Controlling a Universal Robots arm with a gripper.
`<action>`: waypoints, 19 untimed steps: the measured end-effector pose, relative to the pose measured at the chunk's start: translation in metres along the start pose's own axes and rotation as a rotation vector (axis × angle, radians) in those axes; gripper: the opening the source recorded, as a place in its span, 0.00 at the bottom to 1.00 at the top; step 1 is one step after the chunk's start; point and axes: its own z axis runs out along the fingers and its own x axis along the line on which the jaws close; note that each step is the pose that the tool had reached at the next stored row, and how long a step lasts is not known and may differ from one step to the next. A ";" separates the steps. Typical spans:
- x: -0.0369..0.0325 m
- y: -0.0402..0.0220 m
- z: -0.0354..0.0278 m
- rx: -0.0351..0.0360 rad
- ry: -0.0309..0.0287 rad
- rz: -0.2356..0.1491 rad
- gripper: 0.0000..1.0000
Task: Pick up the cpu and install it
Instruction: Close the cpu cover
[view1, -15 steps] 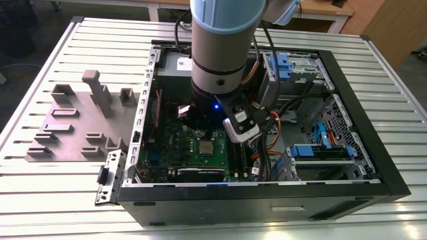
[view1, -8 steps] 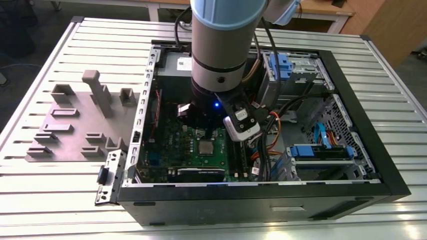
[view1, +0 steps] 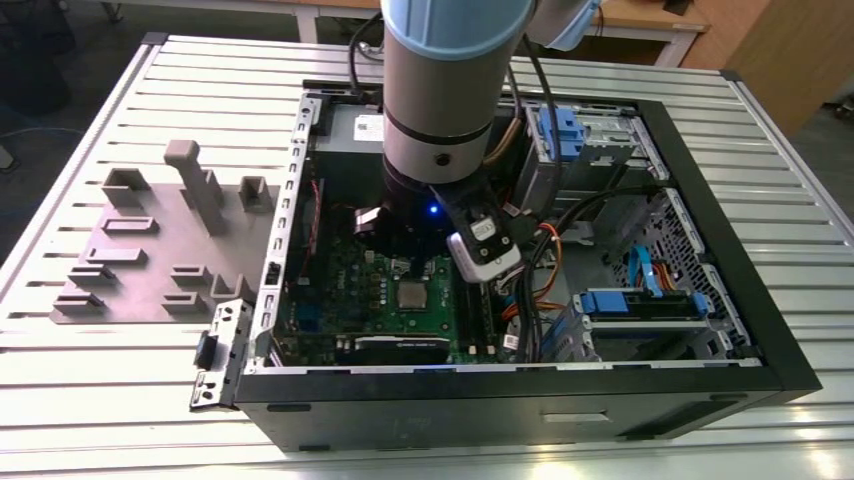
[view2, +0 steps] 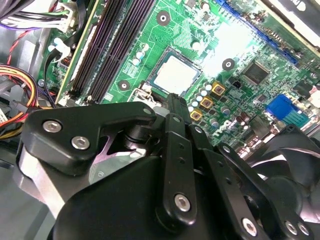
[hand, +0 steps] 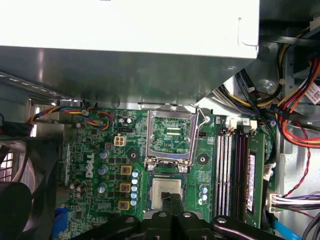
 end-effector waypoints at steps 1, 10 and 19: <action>0.0000 0.0000 0.0000 -0.0001 0.0003 -0.005 0.11; -0.0001 0.0000 0.0000 -0.0001 0.0039 -0.074 0.11; -0.0001 0.0000 0.0003 -0.0002 0.0075 -0.145 0.11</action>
